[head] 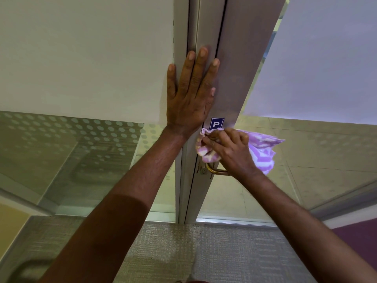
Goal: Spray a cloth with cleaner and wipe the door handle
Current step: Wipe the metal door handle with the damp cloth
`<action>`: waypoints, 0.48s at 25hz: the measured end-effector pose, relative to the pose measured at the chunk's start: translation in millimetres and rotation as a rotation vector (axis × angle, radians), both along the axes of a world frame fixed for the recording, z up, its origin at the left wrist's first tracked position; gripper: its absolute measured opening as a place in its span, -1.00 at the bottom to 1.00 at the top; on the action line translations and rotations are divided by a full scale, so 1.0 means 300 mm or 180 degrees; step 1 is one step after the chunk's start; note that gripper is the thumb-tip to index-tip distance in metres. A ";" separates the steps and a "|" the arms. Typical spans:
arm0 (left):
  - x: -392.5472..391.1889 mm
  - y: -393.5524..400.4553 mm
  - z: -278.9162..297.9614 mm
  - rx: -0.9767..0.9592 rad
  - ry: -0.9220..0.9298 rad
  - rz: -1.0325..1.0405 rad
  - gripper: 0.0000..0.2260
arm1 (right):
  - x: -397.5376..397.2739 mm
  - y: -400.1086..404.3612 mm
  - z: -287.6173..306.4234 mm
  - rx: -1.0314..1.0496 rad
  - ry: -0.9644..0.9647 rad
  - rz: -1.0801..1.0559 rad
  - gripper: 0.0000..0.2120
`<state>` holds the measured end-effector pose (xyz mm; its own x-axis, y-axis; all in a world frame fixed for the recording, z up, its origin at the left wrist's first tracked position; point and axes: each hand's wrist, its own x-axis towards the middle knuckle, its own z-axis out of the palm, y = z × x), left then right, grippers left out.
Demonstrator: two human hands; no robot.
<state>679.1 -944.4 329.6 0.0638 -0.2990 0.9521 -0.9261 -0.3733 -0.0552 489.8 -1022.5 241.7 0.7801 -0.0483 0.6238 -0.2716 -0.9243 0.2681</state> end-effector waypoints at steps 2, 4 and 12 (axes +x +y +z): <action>0.002 0.001 0.001 -0.0003 0.0011 0.0009 -0.43 | 0.001 -0.005 -0.030 -0.0037 0.0273 0.0009 -0.42; -0.005 0.003 0.001 -0.0003 0.0009 0.0019 -0.46 | -0.013 -0.013 -0.050 -0.0307 0.0646 0.0181 -0.41; -0.013 0.018 -0.009 0.0093 0.0013 0.0048 -0.46 | -0.063 -0.068 0.011 0.0467 -0.0608 -0.0088 -0.53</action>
